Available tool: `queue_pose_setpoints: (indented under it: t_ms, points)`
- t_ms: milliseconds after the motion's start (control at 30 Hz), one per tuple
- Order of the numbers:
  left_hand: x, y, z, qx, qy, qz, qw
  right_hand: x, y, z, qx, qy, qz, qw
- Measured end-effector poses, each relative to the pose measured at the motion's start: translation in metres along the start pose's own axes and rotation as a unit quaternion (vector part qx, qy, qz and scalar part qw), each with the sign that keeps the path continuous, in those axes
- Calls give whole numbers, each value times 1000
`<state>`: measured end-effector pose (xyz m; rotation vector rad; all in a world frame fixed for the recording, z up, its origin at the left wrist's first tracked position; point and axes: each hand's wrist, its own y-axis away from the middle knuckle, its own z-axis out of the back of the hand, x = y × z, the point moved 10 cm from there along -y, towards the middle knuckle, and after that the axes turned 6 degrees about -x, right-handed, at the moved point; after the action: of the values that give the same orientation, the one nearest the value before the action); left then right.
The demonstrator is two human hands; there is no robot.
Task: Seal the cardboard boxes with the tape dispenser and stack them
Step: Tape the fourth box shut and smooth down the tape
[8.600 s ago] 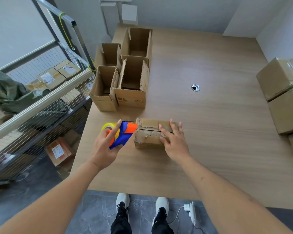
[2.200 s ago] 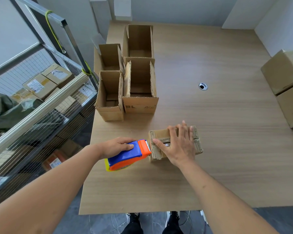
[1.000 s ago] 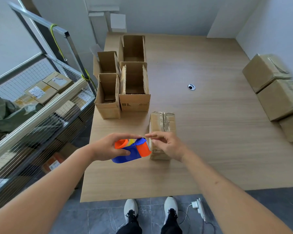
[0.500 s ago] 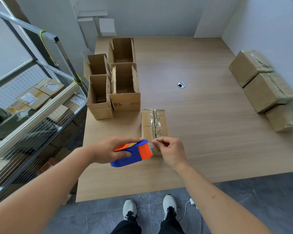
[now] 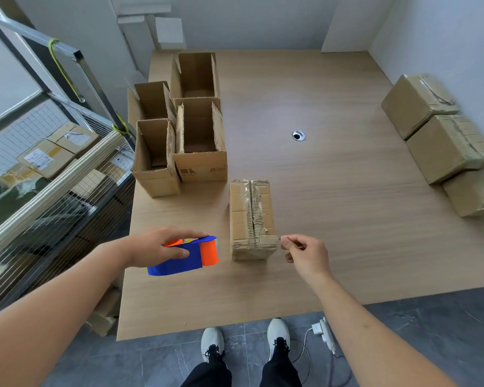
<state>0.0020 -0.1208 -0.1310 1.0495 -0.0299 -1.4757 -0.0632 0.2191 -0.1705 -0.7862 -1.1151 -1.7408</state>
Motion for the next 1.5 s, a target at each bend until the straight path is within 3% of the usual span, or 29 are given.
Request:
queue_pose_setpoints:
  t_ms: [167,267,333,400,433,500,567,767,1067,1233,1500]
  points:
    - [9,-19,-7,-13,-5,21,1000,-17,-7,-19,12,4,0,1000]
    - [9,-24,-12,-15,4,19,1000,-28,-10,-28,31,89,-25,995]
    - [10,-25,-15,-14,8,21,1000,-10,-8,-19,-23,146,3,989]
    - [15,-25,-18,-20,31,25,999,42,8,-15,-116,224,150,956]
    - [16,-26,-19,-22,43,25,999,67,20,-30,-115,265,239,927]
    - [17,-25,-22,-24,52,22,998,85,40,-86,-5,336,362,869]
    - [20,-24,-23,-25,58,23,998,64,46,-129,107,399,379,828]
    - [39,-22,-27,-25,48,25,998,43,38,-139,115,468,406,776]
    - [14,-38,-45,-26,24,23,999,47,36,-141,134,473,385,781]
    - [36,-41,-46,-24,-5,86,996,52,42,-142,155,460,380,788]
    - [19,-24,-34,-38,68,53,996,72,44,-136,146,409,353,828]
